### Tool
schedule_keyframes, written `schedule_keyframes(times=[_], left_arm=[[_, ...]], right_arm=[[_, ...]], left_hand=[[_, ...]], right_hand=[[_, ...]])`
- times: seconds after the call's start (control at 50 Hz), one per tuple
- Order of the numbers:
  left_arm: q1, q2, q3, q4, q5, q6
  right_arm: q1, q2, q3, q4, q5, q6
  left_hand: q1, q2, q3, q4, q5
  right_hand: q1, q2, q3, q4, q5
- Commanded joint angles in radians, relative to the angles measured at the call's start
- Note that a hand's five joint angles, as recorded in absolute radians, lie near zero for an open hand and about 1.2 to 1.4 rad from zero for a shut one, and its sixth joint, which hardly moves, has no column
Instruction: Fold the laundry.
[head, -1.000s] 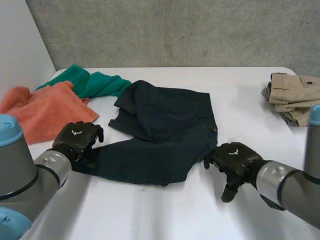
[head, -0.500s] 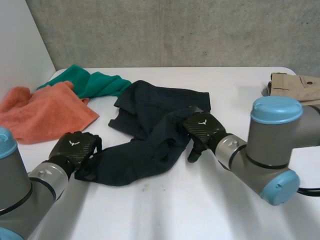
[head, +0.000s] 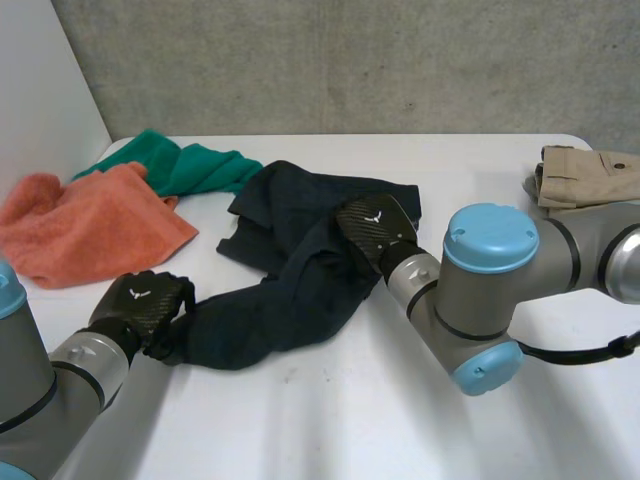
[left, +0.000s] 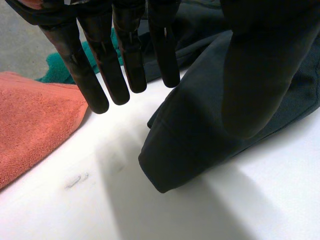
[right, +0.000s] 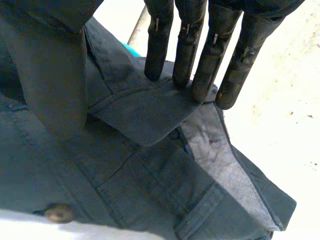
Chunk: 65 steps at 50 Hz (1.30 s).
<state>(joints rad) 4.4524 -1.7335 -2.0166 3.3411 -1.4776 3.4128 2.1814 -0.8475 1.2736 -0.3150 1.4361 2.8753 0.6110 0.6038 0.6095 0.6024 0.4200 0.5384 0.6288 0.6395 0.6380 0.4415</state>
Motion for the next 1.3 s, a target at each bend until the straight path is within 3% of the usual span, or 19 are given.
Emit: schedule_keyframes(times=[0.02,0.16,0.2,0.22,0.34,0.44,0.48,0.64,0.92,1.02,1.08,1.2,1.3], left_arm=[[0.001,-0.001,-0.001,0.000,0.000,-0.001],[0.001,-0.003,-0.010,0.000,-0.001,0.000],[0.002,-0.003,-0.010,0.000,-0.001,0.000],[0.005,-0.003,-0.010,0.000,-0.001,0.000],[0.030,-0.006,-0.005,0.006,-0.001,0.002],[0.027,-0.012,-0.004,0.008,-0.001,0.003],[0.024,-0.014,-0.004,0.008,-0.001,0.003],[0.008,-0.015,-0.016,0.008,0.008,0.022],[-0.033,-0.092,-0.036,0.126,0.016,0.158],[-0.054,-0.124,-0.025,0.133,0.016,0.175],[-0.054,-0.152,-0.008,0.143,0.016,0.175],[-0.067,-0.170,0.024,0.126,0.016,0.180],[-0.102,-0.032,0.032,-0.021,0.014,0.200]], right_arm=[[0.006,0.074,-0.063,-0.004,0.007,-0.004],[0.006,0.128,-0.118,-0.010,0.001,-0.001],[0.006,0.140,-0.135,-0.010,0.001,-0.002],[0.006,0.148,-0.146,-0.009,0.001,-0.004],[-0.003,0.078,-0.116,0.007,0.001,-0.024],[-0.032,-0.183,0.016,0.144,-0.022,-0.140],[-0.070,-0.218,0.041,0.203,-0.031,-0.187],[-0.173,-0.246,0.122,0.419,-0.056,-0.330],[-0.178,-0.277,0.237,0.427,-0.057,-0.327],[-0.176,-0.275,0.250,0.413,-0.054,-0.326],[-0.176,-0.275,0.263,0.409,-0.054,-0.326],[-0.181,-0.292,0.285,0.442,-0.045,-0.341],[-0.209,-0.434,0.346,0.670,-0.048,-0.442]], left_hand=[[0.055,0.062,0.056,0.063,0.071],[0.055,0.062,0.056,0.063,0.071],[0.052,0.059,0.053,0.060,0.068],[0.049,0.056,0.050,0.057,0.065],[0.043,0.050,0.044,0.051,0.059],[-0.028,-0.020,-0.026,-0.019,-0.011],[-0.045,-0.038,-0.043,-0.036,-0.029],[-0.045,-0.038,-0.044,-0.037,-0.029],[-0.007,0.000,-0.006,0.001,0.009],[0.262,0.270,0.264,0.271,0.279],[0.783,0.790,0.784,0.791,0.799],[0.785,0.792,0.787,0.794,0.802],[0.785,0.792,0.787,0.794,0.802]], right_hand=[[0.222,0.131,0.121,0.122,0.144],[0.439,0.348,0.337,0.339,0.361],[0.623,0.533,0.522,0.524,0.545],[0.848,0.757,0.747,0.748,0.770],[0.858,0.767,0.757,0.758,0.780],[0.858,0.767,0.757,0.758,0.780],[0.858,0.767,0.757,0.758,0.780],[0.858,0.767,0.757,0.758,0.780],[0.858,0.767,0.757,0.758,0.780],[0.858,0.767,0.757,0.758,0.780],[0.858,0.767,0.757,0.758,0.780],[0.858,0.767,0.757,0.758,0.780],[0.858,0.767,0.757,0.758,0.780]])
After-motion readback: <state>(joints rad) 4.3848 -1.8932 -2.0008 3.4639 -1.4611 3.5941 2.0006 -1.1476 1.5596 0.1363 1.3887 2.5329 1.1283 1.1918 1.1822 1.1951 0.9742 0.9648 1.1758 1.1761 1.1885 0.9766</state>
